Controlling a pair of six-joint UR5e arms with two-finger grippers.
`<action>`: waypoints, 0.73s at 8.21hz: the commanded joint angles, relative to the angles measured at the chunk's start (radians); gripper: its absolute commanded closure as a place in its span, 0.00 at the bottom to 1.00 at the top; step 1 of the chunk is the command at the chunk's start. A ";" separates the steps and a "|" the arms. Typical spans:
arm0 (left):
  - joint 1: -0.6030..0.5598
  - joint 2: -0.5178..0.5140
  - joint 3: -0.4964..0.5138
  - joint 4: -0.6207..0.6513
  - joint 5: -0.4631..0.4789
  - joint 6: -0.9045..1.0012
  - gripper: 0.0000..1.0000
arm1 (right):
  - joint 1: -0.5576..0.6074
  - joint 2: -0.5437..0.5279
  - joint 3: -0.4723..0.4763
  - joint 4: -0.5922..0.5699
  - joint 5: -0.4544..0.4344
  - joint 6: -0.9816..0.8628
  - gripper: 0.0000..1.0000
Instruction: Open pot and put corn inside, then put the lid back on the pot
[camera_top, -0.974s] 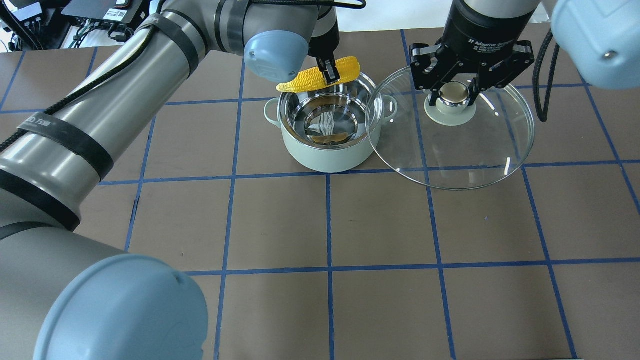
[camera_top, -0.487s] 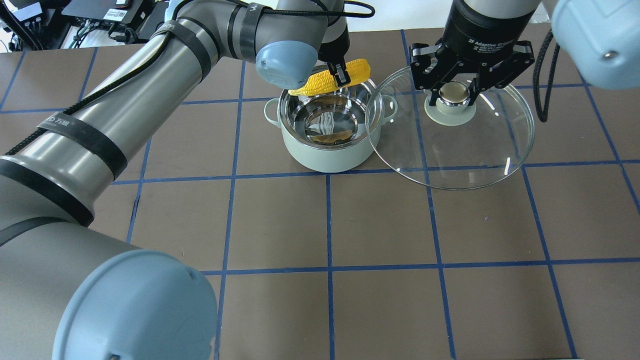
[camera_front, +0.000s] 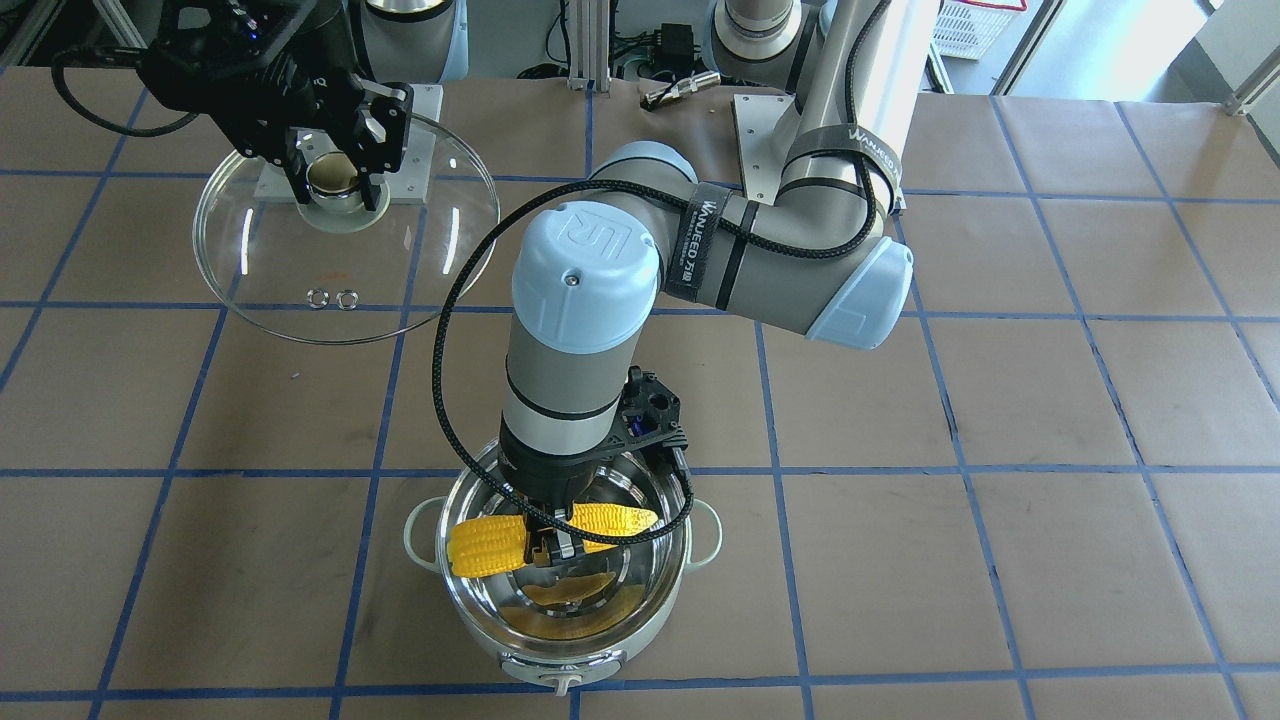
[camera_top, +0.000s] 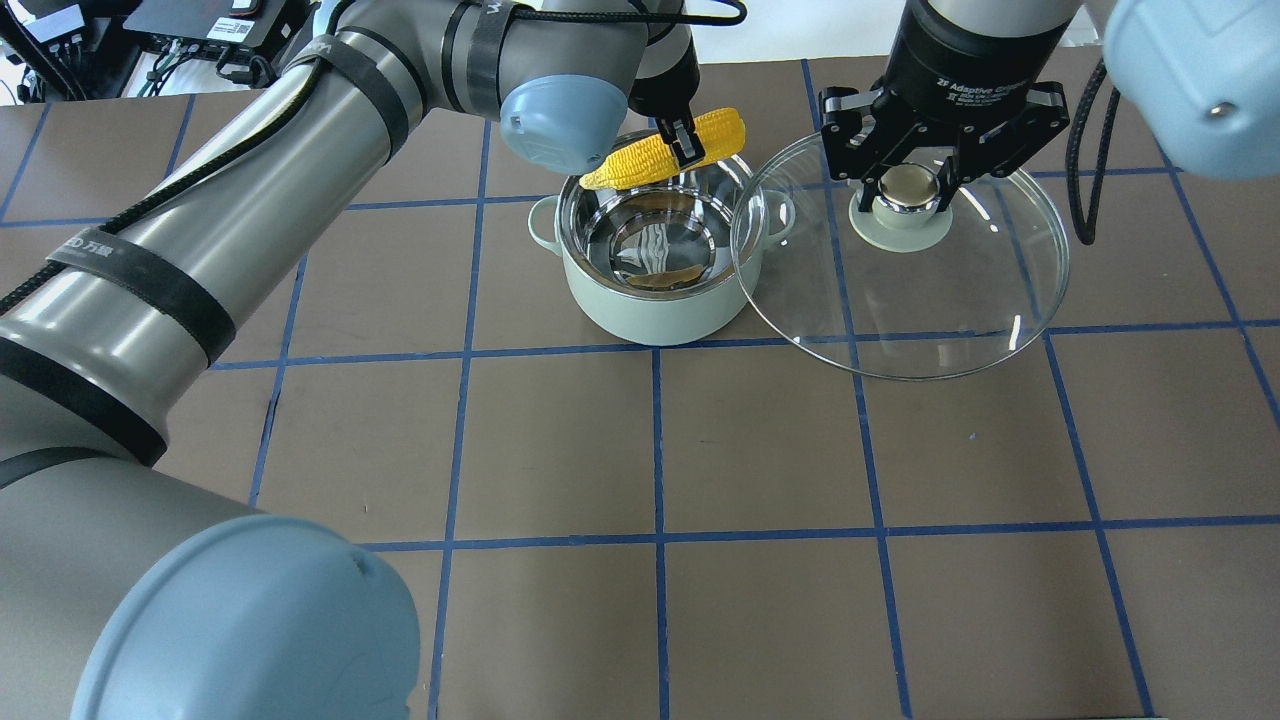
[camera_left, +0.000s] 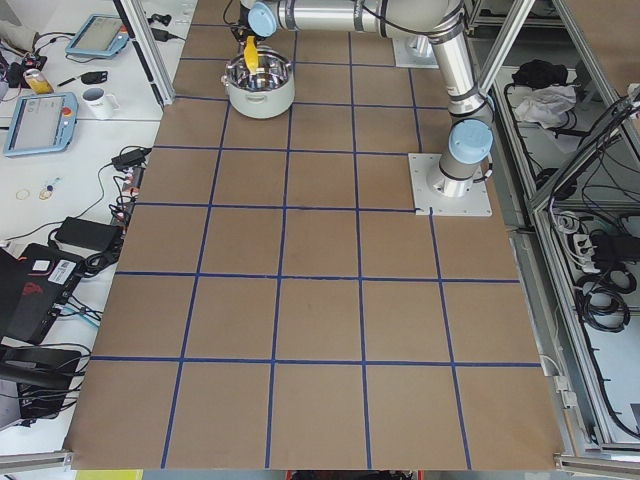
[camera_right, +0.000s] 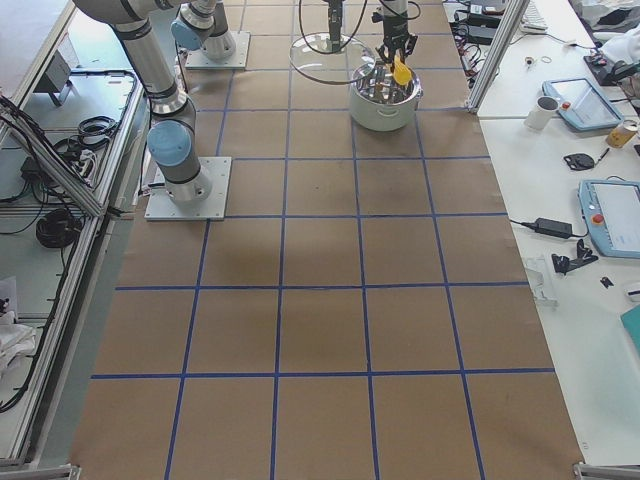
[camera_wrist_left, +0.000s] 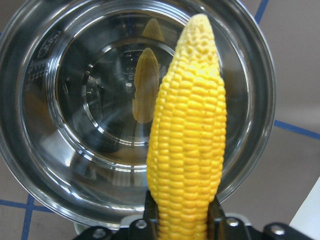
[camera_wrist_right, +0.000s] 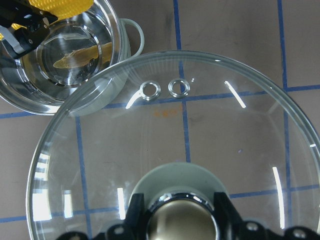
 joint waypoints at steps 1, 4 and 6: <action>0.001 -0.002 -0.043 0.000 -0.002 0.009 1.00 | 0.000 0.000 0.000 -0.001 0.000 -0.001 0.71; 0.001 0.013 -0.080 0.002 -0.028 0.012 1.00 | 0.000 0.000 0.000 0.001 -0.001 -0.001 0.71; 0.001 0.007 -0.082 -0.001 -0.100 0.010 1.00 | 0.000 0.000 0.000 -0.001 -0.001 -0.001 0.71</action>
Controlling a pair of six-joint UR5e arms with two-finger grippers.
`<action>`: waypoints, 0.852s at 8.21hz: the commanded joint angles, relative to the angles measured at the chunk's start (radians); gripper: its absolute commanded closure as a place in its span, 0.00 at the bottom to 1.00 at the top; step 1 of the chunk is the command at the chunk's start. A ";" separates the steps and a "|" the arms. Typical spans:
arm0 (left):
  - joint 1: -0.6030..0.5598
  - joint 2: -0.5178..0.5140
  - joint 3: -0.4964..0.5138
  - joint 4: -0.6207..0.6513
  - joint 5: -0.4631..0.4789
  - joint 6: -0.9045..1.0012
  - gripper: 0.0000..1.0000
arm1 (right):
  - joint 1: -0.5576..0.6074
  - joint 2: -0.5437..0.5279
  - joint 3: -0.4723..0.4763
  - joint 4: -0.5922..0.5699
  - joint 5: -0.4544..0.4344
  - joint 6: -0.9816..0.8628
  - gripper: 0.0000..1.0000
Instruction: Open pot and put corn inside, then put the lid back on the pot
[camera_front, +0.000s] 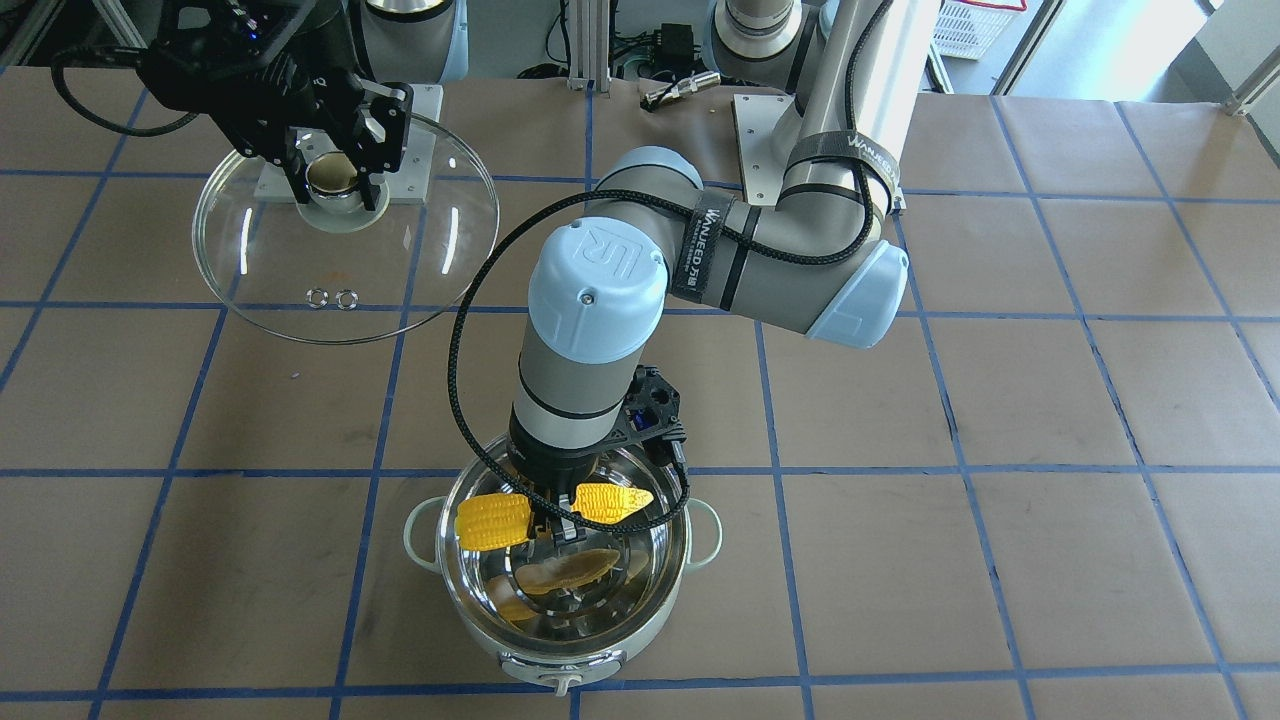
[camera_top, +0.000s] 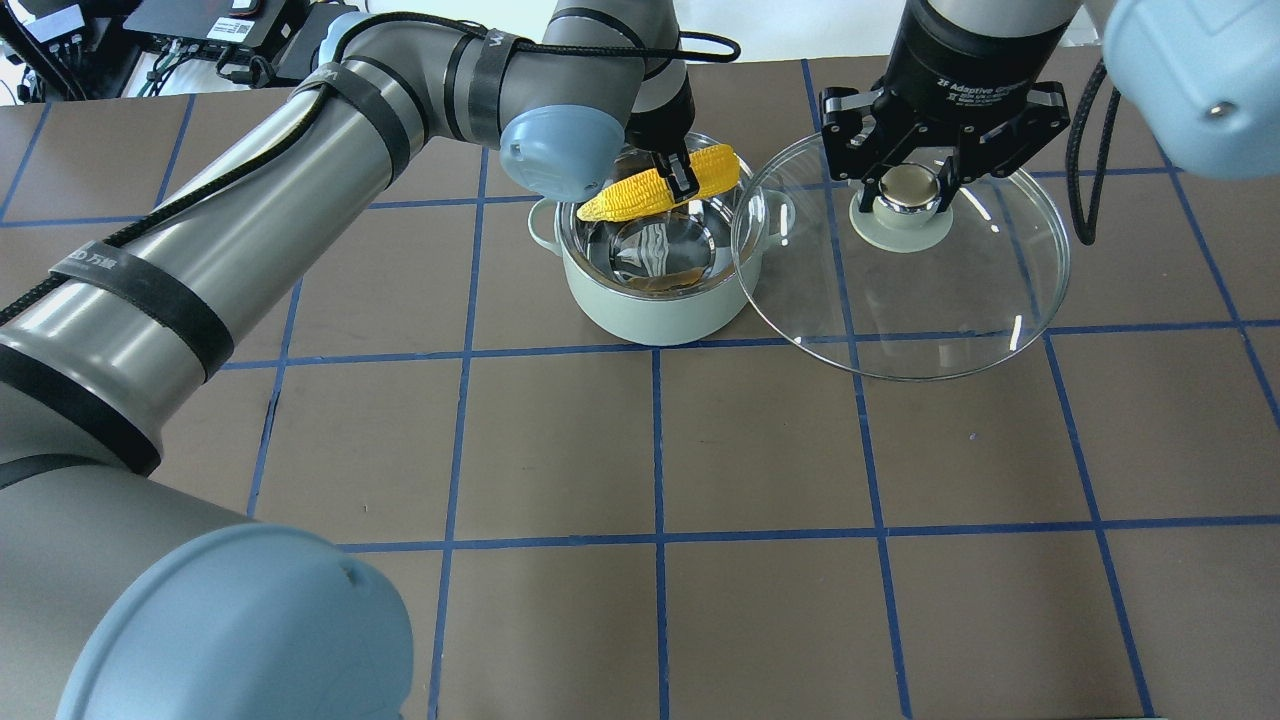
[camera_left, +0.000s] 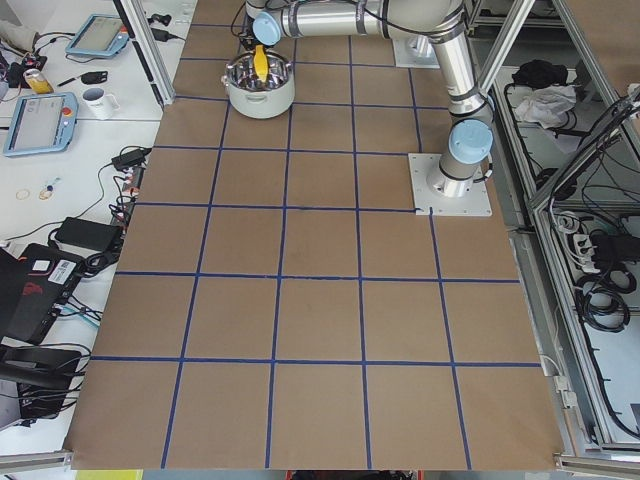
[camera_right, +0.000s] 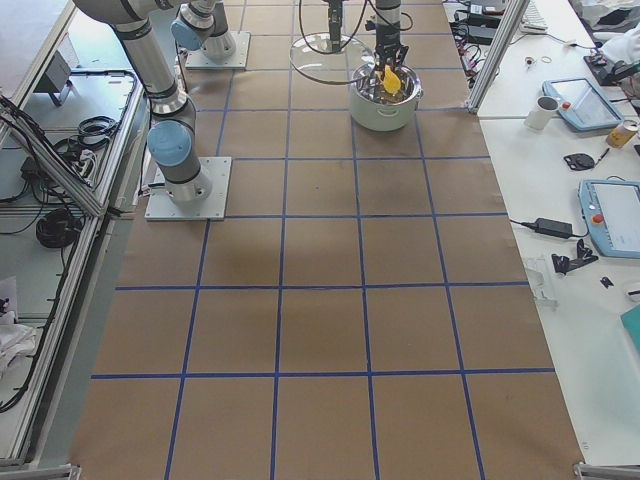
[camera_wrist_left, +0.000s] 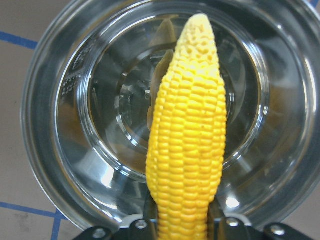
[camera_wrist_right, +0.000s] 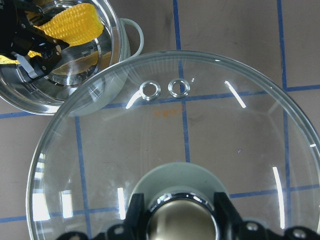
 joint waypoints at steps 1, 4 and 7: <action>0.002 -0.017 -0.005 -0.002 -0.041 0.003 1.00 | 0.000 0.000 0.000 -0.001 0.000 0.000 0.71; 0.002 -0.018 -0.003 -0.002 -0.041 0.010 1.00 | 0.000 0.000 0.000 0.001 0.000 0.000 0.71; 0.021 -0.009 -0.002 -0.001 -0.024 0.087 1.00 | 0.000 0.000 0.000 -0.001 0.000 0.000 0.71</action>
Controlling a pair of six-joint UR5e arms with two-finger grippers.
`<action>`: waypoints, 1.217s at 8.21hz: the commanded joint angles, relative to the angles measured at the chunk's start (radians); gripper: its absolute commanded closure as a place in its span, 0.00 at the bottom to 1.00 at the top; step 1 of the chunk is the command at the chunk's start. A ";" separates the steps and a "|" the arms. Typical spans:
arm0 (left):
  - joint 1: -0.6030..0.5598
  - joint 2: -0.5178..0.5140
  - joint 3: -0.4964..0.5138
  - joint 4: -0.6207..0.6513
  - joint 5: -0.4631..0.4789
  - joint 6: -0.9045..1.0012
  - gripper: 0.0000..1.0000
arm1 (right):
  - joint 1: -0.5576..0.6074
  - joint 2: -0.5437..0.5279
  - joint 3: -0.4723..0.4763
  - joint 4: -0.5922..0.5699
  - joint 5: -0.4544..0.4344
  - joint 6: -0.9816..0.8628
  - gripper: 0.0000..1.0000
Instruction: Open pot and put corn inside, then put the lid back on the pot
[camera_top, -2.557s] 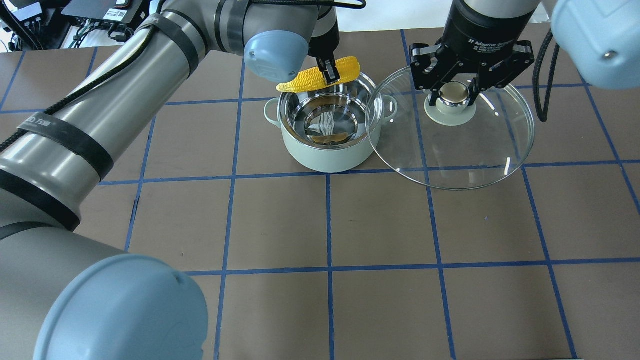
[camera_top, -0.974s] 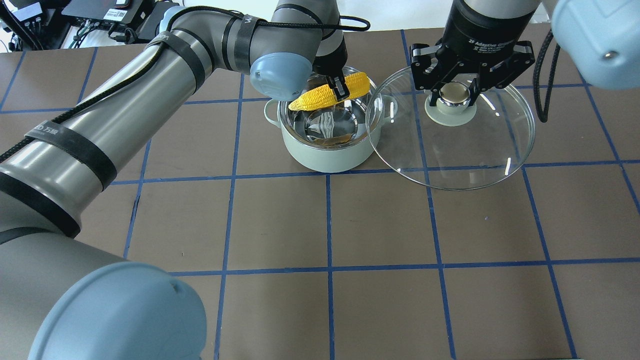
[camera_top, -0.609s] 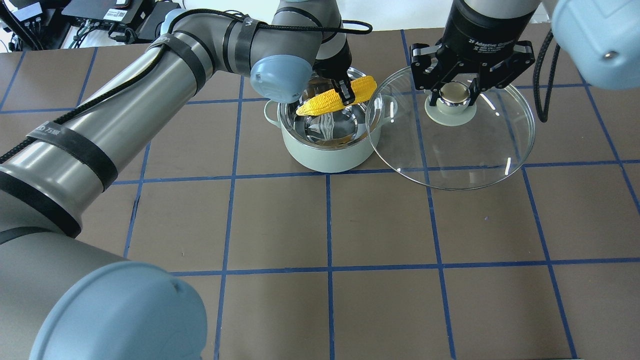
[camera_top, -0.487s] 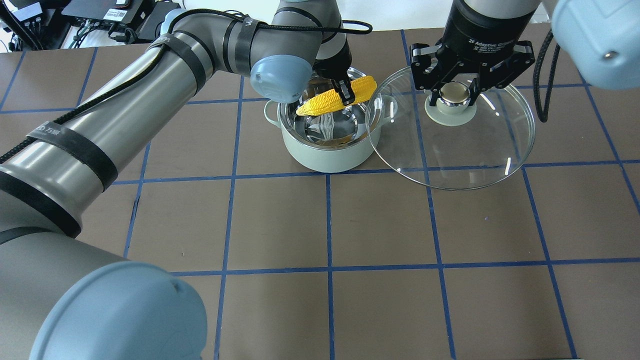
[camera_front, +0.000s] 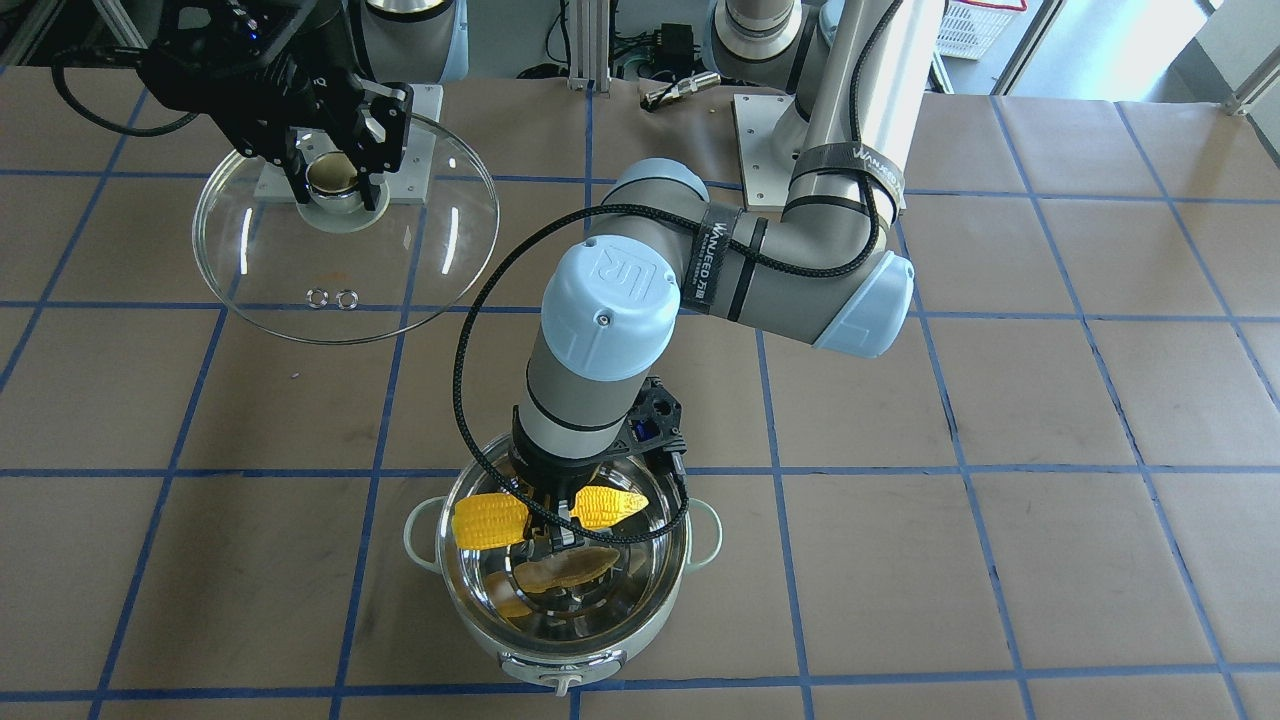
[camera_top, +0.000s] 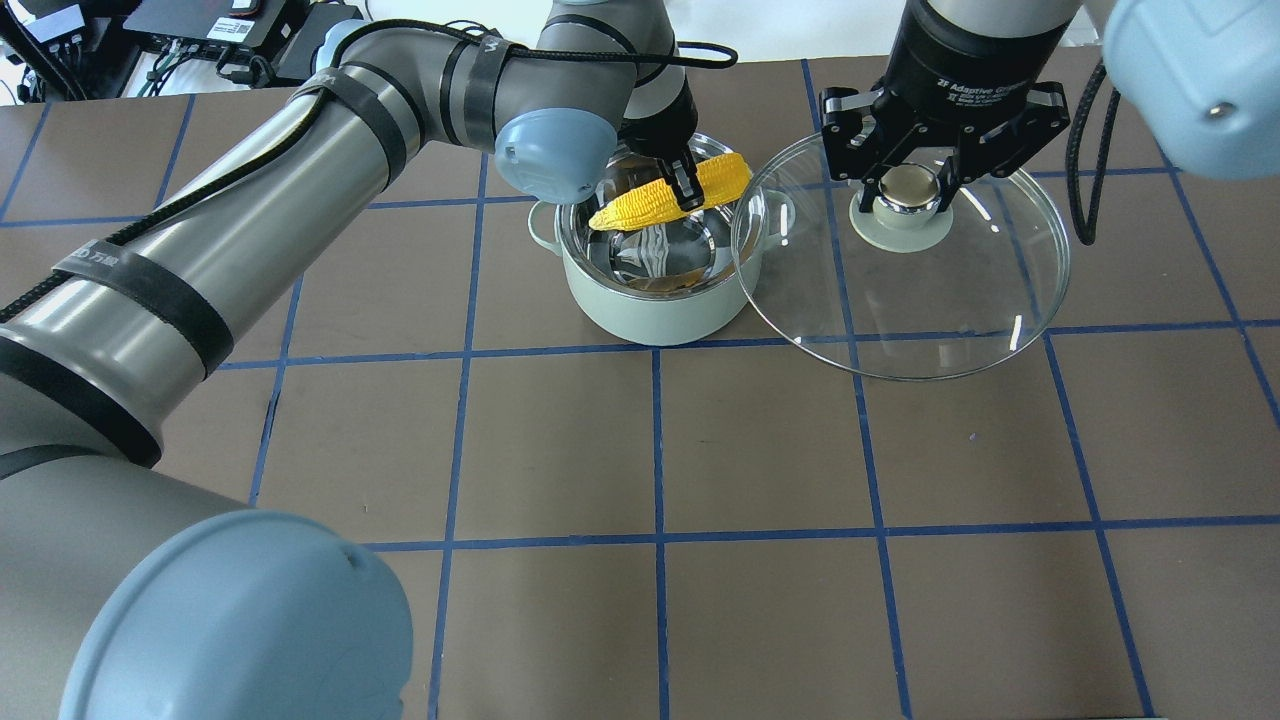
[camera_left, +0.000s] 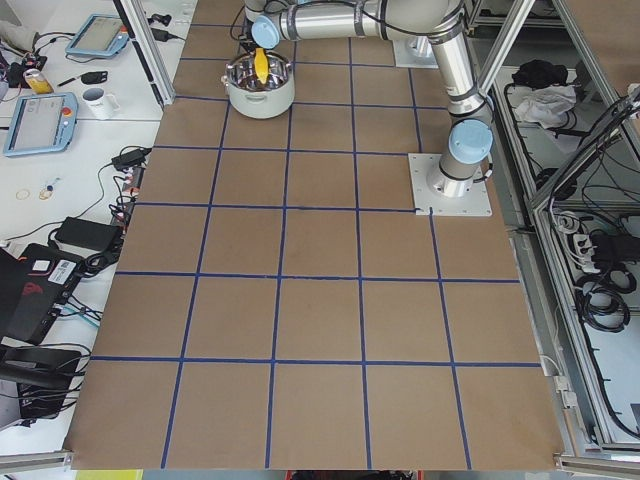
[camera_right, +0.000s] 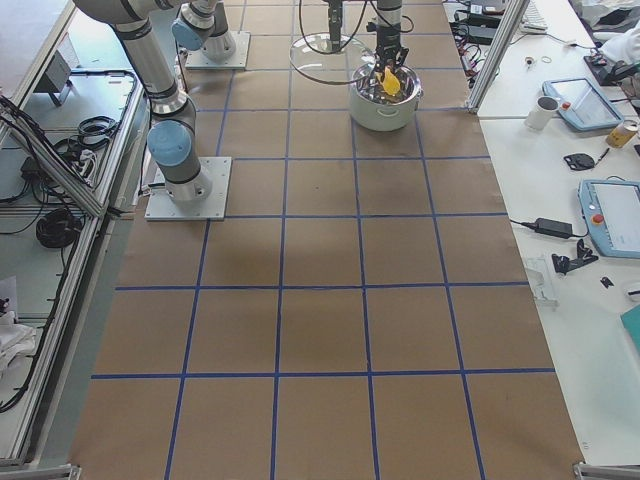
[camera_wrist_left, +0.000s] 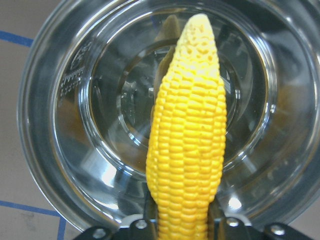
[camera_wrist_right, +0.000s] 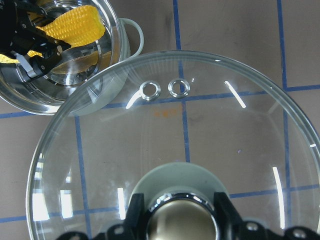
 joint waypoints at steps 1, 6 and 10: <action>0.009 -0.006 -0.001 0.001 0.013 0.061 1.00 | 0.000 0.000 0.000 -0.001 0.000 0.000 0.71; 0.011 -0.018 -0.003 -0.001 0.080 0.069 0.22 | 0.000 0.000 0.000 -0.002 0.000 -0.005 0.71; 0.011 -0.020 0.000 -0.001 0.105 0.072 0.00 | 0.000 0.000 0.000 -0.011 0.006 -0.008 0.71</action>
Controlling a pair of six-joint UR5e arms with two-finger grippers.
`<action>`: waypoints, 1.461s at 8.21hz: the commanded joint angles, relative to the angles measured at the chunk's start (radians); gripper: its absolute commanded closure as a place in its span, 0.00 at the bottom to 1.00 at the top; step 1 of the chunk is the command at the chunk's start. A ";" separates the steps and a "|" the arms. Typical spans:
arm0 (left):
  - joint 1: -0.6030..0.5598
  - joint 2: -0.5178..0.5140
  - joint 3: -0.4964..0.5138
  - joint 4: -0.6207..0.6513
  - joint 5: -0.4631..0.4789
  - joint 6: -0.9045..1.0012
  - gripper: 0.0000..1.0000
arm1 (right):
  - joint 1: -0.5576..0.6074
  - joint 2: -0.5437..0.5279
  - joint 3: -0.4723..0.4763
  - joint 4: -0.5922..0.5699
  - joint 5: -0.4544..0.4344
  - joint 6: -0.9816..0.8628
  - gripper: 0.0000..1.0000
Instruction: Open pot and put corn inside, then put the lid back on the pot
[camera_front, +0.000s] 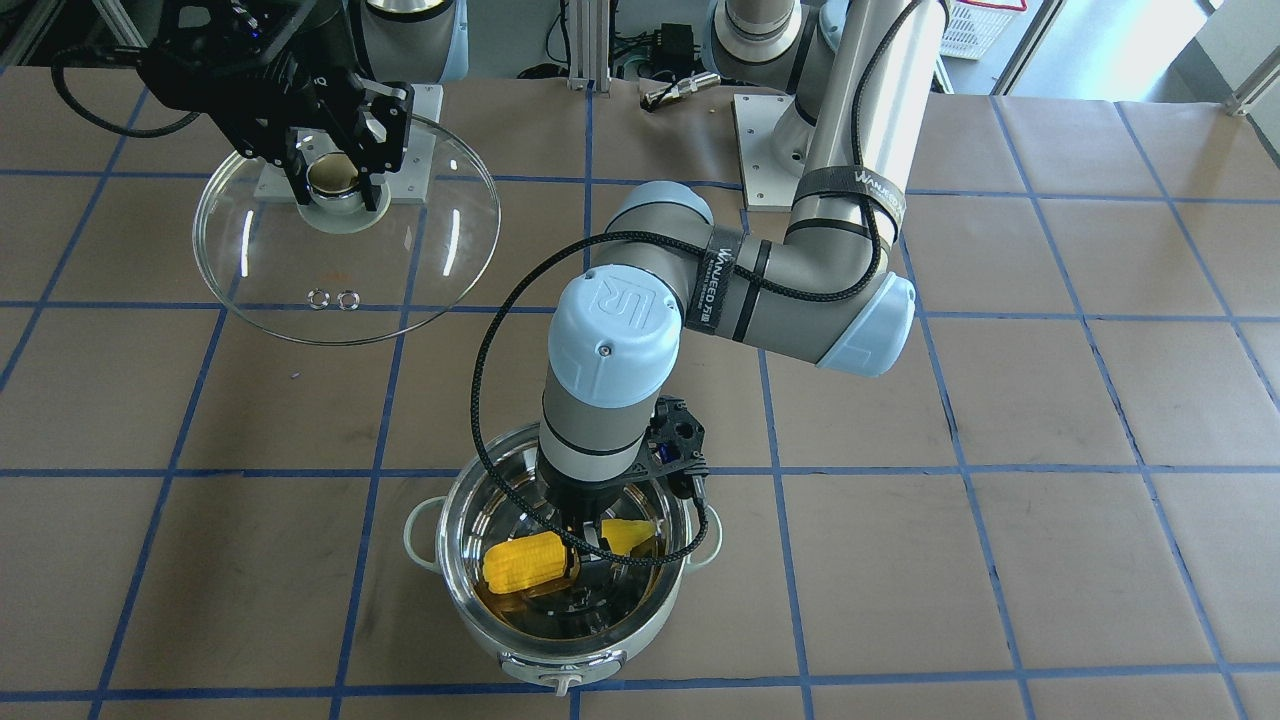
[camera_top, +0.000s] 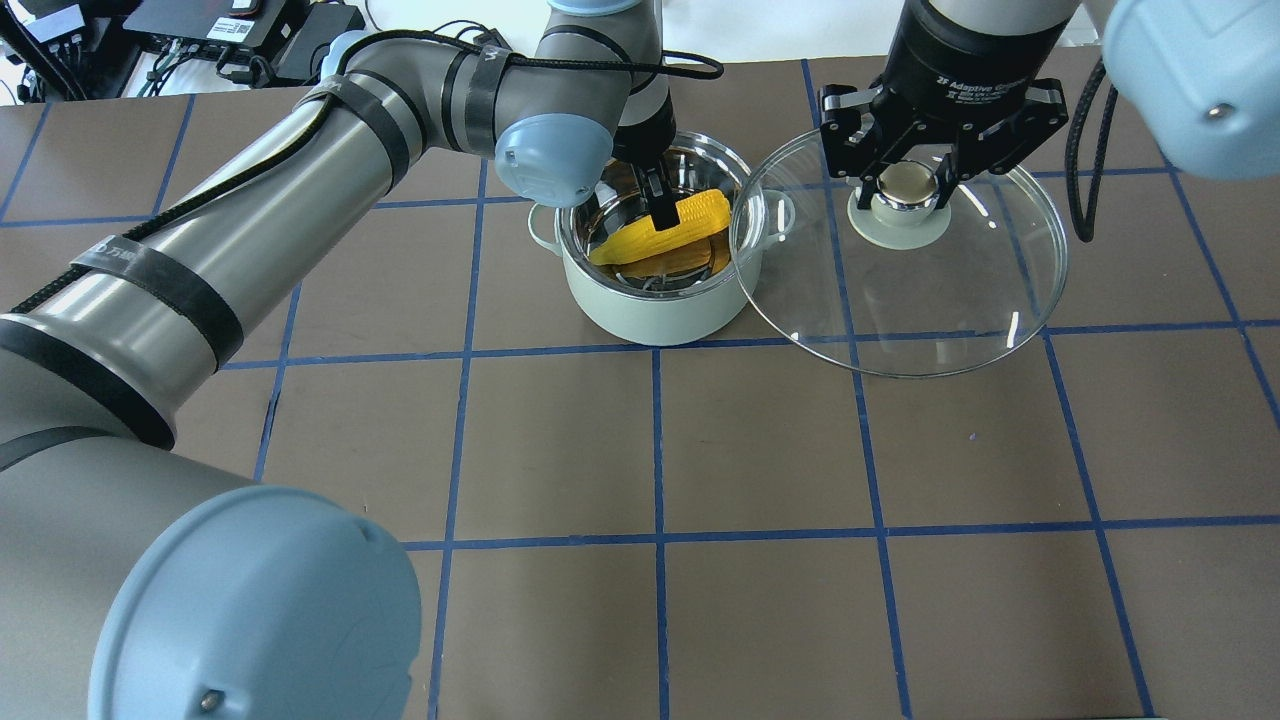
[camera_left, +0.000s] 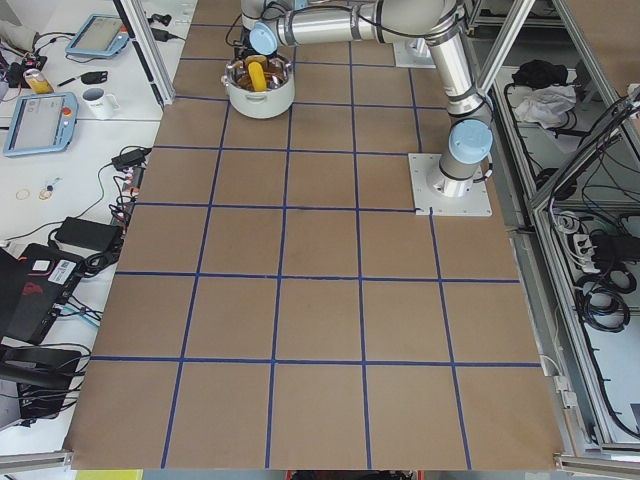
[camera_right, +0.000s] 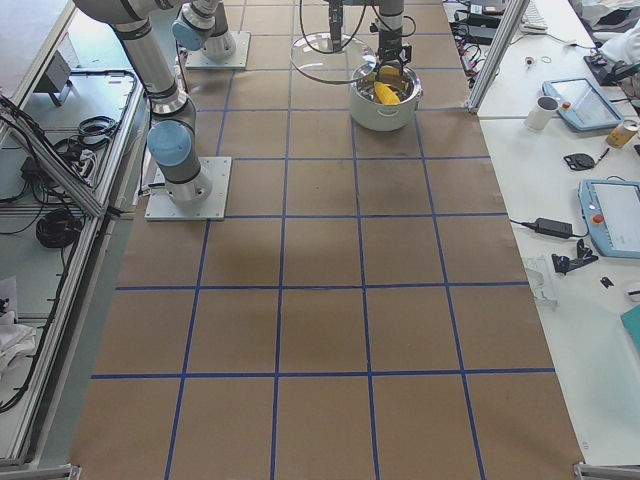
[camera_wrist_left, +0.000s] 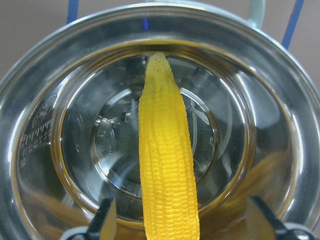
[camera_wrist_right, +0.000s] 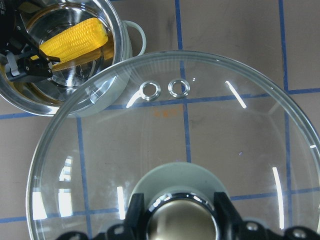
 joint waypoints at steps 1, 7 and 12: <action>0.000 0.023 0.010 -0.006 0.007 -0.001 0.00 | 0.000 0.001 0.000 -0.004 0.001 -0.001 0.71; 0.193 0.199 0.009 -0.172 0.122 0.277 0.03 | -0.014 0.084 -0.089 -0.016 0.011 0.010 0.73; 0.350 0.457 -0.002 -0.542 0.147 0.907 0.02 | 0.096 0.365 -0.176 -0.251 0.090 0.154 0.71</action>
